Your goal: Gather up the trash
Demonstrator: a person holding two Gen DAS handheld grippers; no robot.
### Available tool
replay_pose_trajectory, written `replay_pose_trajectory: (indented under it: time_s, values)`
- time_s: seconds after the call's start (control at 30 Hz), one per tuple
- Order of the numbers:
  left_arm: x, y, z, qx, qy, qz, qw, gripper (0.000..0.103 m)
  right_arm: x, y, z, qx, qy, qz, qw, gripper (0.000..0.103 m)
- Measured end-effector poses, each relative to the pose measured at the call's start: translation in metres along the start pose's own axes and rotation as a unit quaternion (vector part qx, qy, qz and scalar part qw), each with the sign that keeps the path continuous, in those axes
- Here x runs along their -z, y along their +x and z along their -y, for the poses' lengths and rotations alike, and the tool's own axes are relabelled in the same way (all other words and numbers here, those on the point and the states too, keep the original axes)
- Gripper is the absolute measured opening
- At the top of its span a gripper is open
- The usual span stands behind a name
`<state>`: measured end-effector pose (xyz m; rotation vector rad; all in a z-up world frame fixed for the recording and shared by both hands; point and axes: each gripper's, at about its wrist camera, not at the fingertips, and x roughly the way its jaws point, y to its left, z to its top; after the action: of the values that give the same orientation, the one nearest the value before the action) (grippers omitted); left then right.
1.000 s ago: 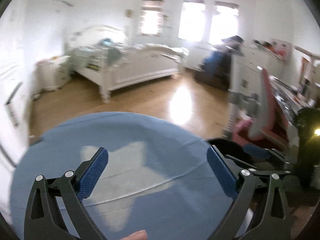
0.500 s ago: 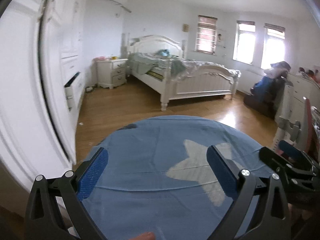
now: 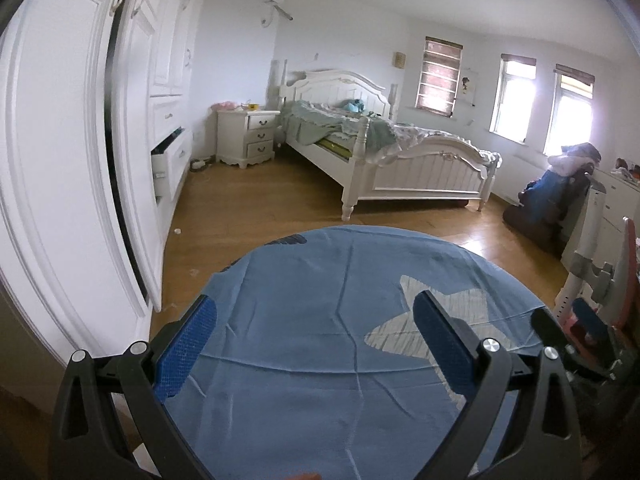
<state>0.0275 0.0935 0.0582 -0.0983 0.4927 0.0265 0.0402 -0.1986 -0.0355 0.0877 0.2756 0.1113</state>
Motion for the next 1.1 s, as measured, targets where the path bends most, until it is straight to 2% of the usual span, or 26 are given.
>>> replay_pose_trajectory:
  time_s: [0.23, 0.57, 1.1]
  values:
    - [0.015, 0.017, 0.002, -0.023, 0.009, -0.003, 0.9997, 0.098, 0.000, -0.001, -0.002, -0.002, -0.002, 0.006, 1.000, 0.098]
    - [0.018, 0.023, 0.000, -0.027, 0.007, -0.018, 0.9995, 0.098, 0.001, 0.004, -0.012, -0.018, -0.015, -0.015, 1.000, 0.098]
    - [0.019, 0.028, 0.006, -0.026, 0.011, -0.033, 0.9990, 0.098, 0.000, 0.001, -0.008, -0.026, -0.015, -0.016, 0.999, 0.098]
